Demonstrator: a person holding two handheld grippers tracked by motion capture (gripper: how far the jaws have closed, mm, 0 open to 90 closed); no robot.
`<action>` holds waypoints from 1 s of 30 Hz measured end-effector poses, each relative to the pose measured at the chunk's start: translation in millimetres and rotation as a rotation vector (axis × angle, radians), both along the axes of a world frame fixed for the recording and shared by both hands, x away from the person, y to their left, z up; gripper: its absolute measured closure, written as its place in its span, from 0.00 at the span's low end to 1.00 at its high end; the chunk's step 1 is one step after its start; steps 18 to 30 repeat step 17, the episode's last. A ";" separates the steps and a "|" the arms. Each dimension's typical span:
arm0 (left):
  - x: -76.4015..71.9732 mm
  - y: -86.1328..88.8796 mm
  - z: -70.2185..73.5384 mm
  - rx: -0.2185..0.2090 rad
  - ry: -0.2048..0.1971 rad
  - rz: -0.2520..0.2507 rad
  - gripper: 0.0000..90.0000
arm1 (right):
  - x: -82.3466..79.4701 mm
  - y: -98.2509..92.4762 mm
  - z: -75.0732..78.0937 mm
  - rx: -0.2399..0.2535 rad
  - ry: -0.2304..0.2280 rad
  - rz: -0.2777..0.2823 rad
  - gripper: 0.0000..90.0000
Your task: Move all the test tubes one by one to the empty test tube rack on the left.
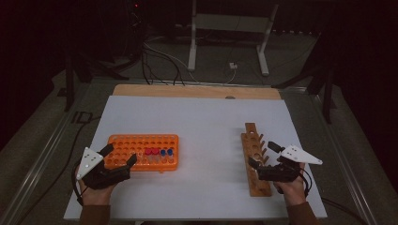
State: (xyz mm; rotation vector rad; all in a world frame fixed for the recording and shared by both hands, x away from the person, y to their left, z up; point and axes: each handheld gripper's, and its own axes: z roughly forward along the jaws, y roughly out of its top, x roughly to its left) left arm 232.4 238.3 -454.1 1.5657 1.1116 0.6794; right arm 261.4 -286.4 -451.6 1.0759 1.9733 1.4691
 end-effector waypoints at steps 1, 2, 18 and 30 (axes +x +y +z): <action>-0.5 0.3 0.2 -0.004 -0.003 0.002 0.02 | -0.5 -0.2 -0.8 -0.002 0.000 -0.001 0.00; -1.1 0.5 0.5 -0.005 -0.009 0.003 0.01 | -1.2 -0.4 -1.5 -0.001 -0.002 -0.002 0.00; -4.5 0.9 -2.0 -0.002 -0.010 0.009 0.00 | -6.4 -9.1 -9.5 -0.002 -0.013 -0.010 0.00; -4.5 0.9 -2.0 -0.002 -0.010 0.009 0.00 | -6.4 -9.1 -9.5 -0.002 -0.013 -0.010 0.00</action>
